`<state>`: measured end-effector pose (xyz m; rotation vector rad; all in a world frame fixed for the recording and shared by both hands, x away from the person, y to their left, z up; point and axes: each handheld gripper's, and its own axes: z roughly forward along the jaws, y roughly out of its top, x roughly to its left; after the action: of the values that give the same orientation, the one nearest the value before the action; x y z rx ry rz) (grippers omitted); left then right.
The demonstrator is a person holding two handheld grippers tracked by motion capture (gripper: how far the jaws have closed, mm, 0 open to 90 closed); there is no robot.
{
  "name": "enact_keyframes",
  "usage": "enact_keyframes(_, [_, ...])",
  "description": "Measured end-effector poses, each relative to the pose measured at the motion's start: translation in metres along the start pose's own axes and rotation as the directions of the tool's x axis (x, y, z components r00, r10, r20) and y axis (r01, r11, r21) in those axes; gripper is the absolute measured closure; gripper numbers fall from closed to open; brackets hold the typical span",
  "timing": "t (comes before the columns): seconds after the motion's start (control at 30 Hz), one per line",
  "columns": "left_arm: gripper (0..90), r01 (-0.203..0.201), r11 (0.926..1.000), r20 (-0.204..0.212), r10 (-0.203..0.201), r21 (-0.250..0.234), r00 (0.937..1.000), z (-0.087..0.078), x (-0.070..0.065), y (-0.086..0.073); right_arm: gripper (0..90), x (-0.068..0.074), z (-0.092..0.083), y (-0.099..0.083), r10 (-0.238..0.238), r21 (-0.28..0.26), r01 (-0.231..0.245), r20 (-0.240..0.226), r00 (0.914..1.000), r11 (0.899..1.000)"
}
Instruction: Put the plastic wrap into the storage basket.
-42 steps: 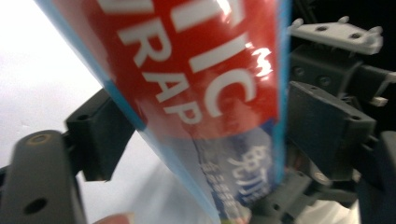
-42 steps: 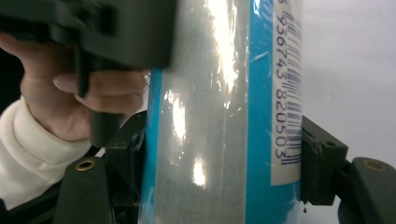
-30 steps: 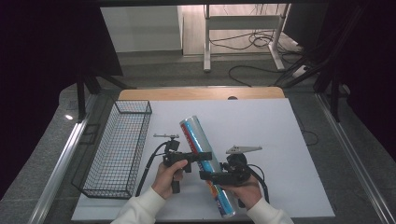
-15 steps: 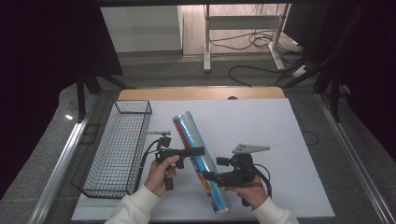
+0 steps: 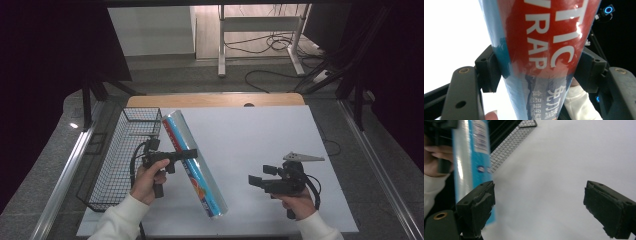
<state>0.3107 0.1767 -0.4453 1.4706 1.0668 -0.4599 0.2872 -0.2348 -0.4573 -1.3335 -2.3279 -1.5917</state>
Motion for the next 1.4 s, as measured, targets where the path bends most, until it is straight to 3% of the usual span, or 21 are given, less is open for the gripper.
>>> enact_keyframes(0.13, [31.8,-0.023,0.9997,-0.037,0.023,-0.005,0.9991,-0.016,-0.005,0.007,10.6,-0.005,-0.002,-0.002,0.008,0.007,-0.008,0.012,0.9999,1.0])
enact_keyframes(0.33, [31.9,-0.023,0.9996,-0.073,0.022,-0.018,0.9971,-0.04,-0.012,0.018,10.6,-0.005,-0.002,-0.003,-0.006,0.021,0.006,0.024,0.9997,1.0])
enact_keyframes(0.47, [31.9,-0.042,0.9987,-0.124,0.038,-0.03,0.9915,-0.062,-0.018,0.029,10.6,-0.006,-0.002,-0.004,-0.003,0.024,0.003,0.03,0.9996,1.0])
enact_keyframes(0.57, [31.9,-0.036,0.9979,-0.15,0.027,-0.054,0.9882,-0.08,-0.018,0.036,10.6,-0.007,-0.002,-0.004,-0.004,0.023,0.003,0.035,0.9994,1.0])
enact_keyframes(0.7, [32.0,-0.042,0.9968,-0.2,0.027,-0.069,0.9793,-0.107,-0.017,0.045,10.6,-0.008,0.0,-0.004,-0.001,0.031,0.0,0.042,0.9991,1.0])
enact_keyframes(1.1, [32.0,-0.036,0.996,-0.254,0.014,-0.082,0.9671,-0.151,-0.011,0.054,10.6,-0.01,0.002,-0.006,-0.002,0.046,-0.001,0.059,0.9983,0.999])
enact_keyframes(1.23, [32.0,-0.036,0.9953,-0.283,0.009,-0.09,0.959,-0.169,-0.01,0.057,10.6,-0.011,0.002,-0.006,0.001,0.049,-0.004,0.062,0.9981,0.999])
enact_keyframes(1.3, [32.0,-0.041,0.9938,-0.308,0.007,-0.103,0.9514,-0.179,-0.009,0.059,10.6,-0.011,0.002,-0.006,0.0,0.05,-0.004,0.065,0.9979,0.999])
enact_keyframes(1.33, [32.0,-0.046,0.9924,-0.334,0.005,-0.114,0.9427,-0.188,-0.009,0.059,10.5,-0.012,0.002,-0.006,0.0,0.049,-0.004,0.07,0.9975,0.999])
enact_keyframes(1.37, [32.0,-0.046,0.9924,-0.334,0.005,-0.114,0.9427,-0.188,-0.009,0.059,10.5,-0.012,0.002,-0.006,0.0,0.049,-0.004,0.07,0.9975,0.999])
enact_keyframes(1.4, [32.0,-0.051,0.9921,-0.353,0.007,-0.115,0.9357,-0.196,-0.008,0.06,10.6,-0.013,0.002,-0.006,0.0,0.048,-0.004,0.073,0.9973,0.999])
